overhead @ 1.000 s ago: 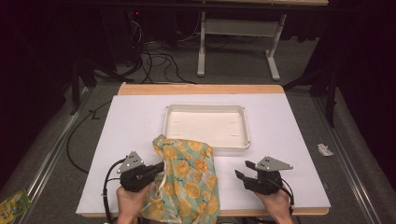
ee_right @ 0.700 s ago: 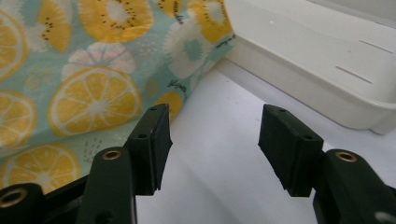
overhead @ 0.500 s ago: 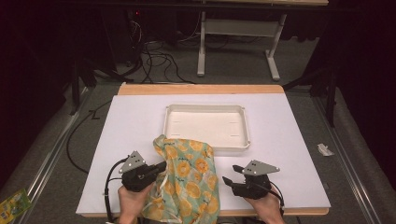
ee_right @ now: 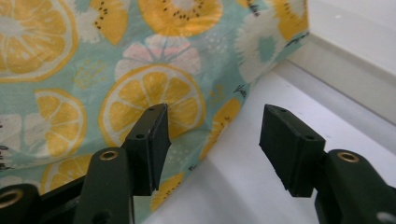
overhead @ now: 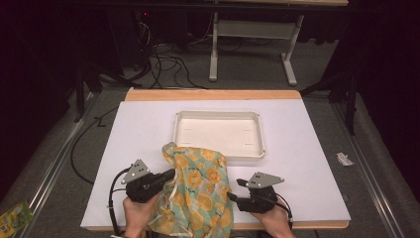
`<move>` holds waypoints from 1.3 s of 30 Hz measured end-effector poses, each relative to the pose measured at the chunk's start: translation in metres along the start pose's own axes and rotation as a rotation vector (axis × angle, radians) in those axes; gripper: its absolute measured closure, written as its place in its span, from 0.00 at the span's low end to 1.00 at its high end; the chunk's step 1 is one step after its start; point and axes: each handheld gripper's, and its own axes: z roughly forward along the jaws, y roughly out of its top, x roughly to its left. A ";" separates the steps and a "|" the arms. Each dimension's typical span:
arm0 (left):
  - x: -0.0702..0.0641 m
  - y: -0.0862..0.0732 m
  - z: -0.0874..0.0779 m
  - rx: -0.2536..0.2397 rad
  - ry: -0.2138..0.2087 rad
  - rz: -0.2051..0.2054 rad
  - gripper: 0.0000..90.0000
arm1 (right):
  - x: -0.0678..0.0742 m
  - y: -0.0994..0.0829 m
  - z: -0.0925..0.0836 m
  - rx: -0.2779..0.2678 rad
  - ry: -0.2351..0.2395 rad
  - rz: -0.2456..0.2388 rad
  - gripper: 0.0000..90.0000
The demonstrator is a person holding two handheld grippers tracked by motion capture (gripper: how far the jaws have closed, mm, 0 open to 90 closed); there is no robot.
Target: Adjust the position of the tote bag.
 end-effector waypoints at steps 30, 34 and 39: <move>0.000 0.014 -0.015 -0.051 -0.013 0.012 1.00 | -0.007 -0.003 0.002 0.033 0.018 -0.031 1.00; 0.000 0.016 -0.015 -0.058 -0.017 0.009 1.00 | -0.012 -0.007 0.002 0.042 0.013 -0.022 1.00; 0.001 0.016 -0.016 -0.064 -0.023 0.005 1.00 | -0.016 -0.013 0.004 0.058 0.013 0.005 1.00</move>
